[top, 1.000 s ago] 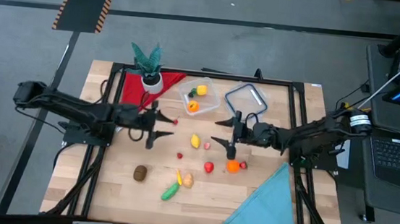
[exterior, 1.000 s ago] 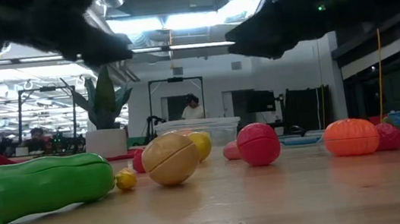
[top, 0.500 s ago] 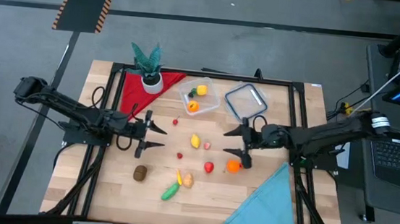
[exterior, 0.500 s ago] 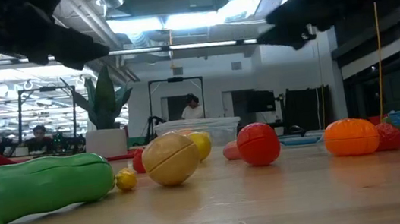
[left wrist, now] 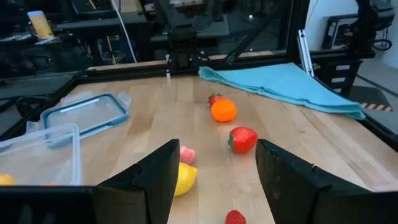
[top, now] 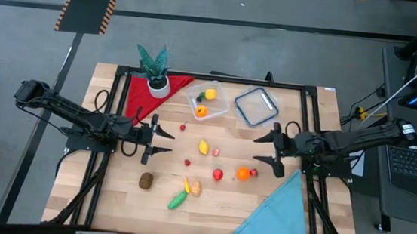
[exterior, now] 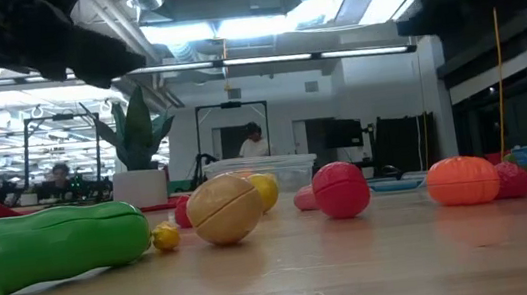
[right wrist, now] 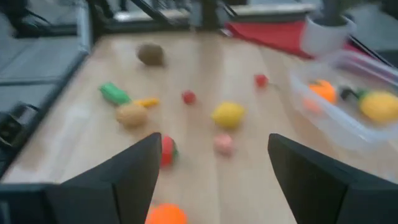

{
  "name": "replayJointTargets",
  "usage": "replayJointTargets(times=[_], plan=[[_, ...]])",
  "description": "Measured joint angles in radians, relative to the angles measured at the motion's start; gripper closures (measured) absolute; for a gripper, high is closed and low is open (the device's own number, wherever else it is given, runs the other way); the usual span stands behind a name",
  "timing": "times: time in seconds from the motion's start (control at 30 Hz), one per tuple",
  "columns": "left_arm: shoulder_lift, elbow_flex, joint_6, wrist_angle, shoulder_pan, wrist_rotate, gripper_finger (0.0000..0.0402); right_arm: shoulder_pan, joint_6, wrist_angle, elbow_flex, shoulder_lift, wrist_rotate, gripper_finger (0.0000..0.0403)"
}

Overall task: Pick and placing Produce into tupperware
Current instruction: Put the right red strawberry into the transparent container

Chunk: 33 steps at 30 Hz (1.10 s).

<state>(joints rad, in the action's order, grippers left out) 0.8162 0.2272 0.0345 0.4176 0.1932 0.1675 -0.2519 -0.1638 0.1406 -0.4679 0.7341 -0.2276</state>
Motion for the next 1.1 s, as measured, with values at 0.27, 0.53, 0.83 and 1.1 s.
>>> replayJointTargets(times=[0.27,0.53,0.83,1.1], plan=[[0.0,0.0,-0.007,0.03,0.0,0.0,0.0198,-0.114,-0.045,0.135,0.018,-0.127,-0.15,0.0108],[0.001,0.0,-0.008,0.05,0.0,0.001,0.0198,-0.181,-0.223,0.128,0.205,-0.261,-0.171,0.0108],[0.001,0.0,-0.058,0.057,0.0,0.003,0.0198,-0.212,-0.344,0.127,0.223,-0.293,-0.148,0.0108],[0.001,0.0,-0.058,0.057,0.0,0.059,0.0198,-0.212,-0.361,0.168,0.222,-0.292,-0.11,0.0108]])
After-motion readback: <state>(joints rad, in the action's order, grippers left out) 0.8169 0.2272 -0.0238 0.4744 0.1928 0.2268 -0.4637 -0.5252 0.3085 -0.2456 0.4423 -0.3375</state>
